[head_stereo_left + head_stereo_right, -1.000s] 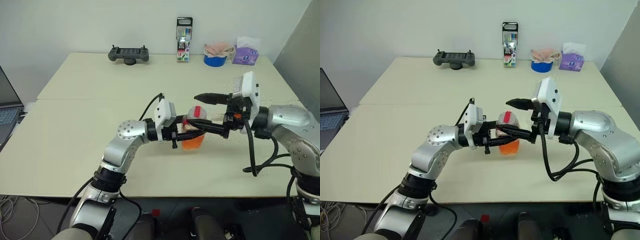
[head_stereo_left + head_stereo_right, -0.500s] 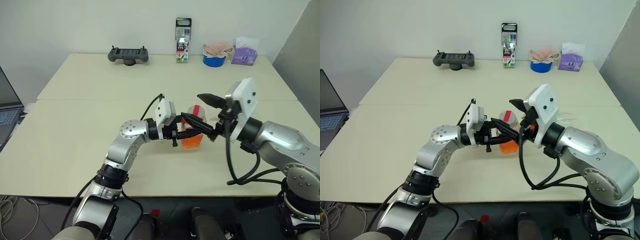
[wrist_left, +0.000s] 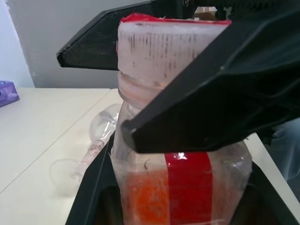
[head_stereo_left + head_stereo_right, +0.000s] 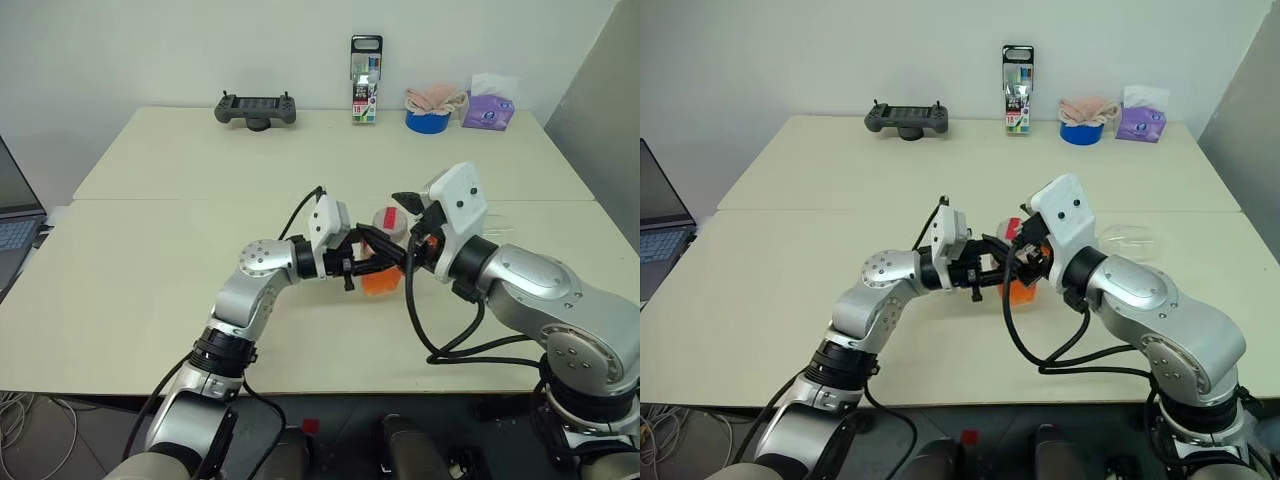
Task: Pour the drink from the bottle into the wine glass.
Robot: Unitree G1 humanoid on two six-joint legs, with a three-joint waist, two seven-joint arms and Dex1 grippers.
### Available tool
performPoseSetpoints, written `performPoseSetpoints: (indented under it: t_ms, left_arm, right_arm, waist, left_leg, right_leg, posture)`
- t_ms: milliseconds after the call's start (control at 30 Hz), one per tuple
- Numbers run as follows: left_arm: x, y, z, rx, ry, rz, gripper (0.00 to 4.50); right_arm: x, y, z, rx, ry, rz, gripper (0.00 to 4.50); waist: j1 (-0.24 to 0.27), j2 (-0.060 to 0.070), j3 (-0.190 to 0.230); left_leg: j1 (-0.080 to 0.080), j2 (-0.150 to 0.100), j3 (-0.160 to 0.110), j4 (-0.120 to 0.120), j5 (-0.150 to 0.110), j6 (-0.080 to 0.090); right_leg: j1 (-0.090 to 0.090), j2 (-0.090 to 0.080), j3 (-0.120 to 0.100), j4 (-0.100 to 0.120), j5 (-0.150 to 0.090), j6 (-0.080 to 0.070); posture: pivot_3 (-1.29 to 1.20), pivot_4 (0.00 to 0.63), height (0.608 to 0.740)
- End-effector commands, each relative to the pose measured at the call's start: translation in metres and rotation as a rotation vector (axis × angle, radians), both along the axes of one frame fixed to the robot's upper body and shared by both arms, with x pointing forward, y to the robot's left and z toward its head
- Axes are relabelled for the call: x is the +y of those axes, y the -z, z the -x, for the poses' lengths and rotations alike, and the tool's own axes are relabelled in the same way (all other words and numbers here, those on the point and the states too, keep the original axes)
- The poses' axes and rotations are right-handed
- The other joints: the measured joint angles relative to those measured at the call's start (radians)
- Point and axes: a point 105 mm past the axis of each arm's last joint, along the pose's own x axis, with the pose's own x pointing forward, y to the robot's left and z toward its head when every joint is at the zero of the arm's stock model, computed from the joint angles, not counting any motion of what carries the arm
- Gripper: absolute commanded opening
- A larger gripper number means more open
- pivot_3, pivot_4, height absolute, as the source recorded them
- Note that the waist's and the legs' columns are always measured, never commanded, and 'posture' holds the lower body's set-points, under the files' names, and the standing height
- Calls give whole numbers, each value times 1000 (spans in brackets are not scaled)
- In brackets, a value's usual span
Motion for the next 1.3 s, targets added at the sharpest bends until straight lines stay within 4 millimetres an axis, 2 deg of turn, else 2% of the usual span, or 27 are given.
performPoseSetpoints:
  t_ms: [33, 333, 667, 933, 1100, 1300]
  left_arm:
    - [5, -14, 0, -59, -16, 33, 1708]
    - [6, -13, -2, -59, -25, 29, 1708]
    - [7, -12, -3, -60, -27, 20, 1708]
    - [8, -13, -5, -65, -44, 29, 1708]
    - [6, -14, -5, -64, -43, 39, 1708]
    - [4, -12, -2, -63, -37, 38, 1708]
  right_arm:
    - [-13, -15, -4, -52, 44, -38, 3871]
    - [-26, -7, 7, -20, -13, 0, 3871]
    - [-27, 2, 18, 16, -91, 31, 3871]
    - [-9, -12, 29, -12, -146, -60, 3871]
    - [2, -10, 17, -17, -58, -95, 3871]
    - [12, -1, 10, -24, -6, -58, 3871]
  waist:
    - [0, 0, 0]
    - [0, 0, 0]
    - [0, 0, 0]
    - [0, 0, 0]
    - [0, 0, 0]
    - [0, 0, 0]
  left_leg:
    - [0, 0, 0, 0, 0, 0]
    - [0, 0, 0, 0, 0, 0]
    - [0, 0, 0, 0, 0, 0]
    - [0, 0, 0, 0, 0, 0]
    - [0, 0, 0, 0, 0, 0]
    - [0, 0, 0, 0, 0, 0]
  right_leg:
    - [0, 0, 0, 0, 0, 0]
    - [0, 0, 0, 0, 0, 0]
    - [0, 0, 0, 1, 0, 0]
    - [0, 0, 0, 0, 0, 0]
    - [0, 0, 0, 1, 0, 0]
    - [0, 0, 0, 0, 0, 0]
  posture:
    - [0, 150, 740]
    - [0, 150, 740]
    - [0, 150, 740]
    - [0, 150, 740]
    - [0, 150, 740]
    - [0, 150, 740]
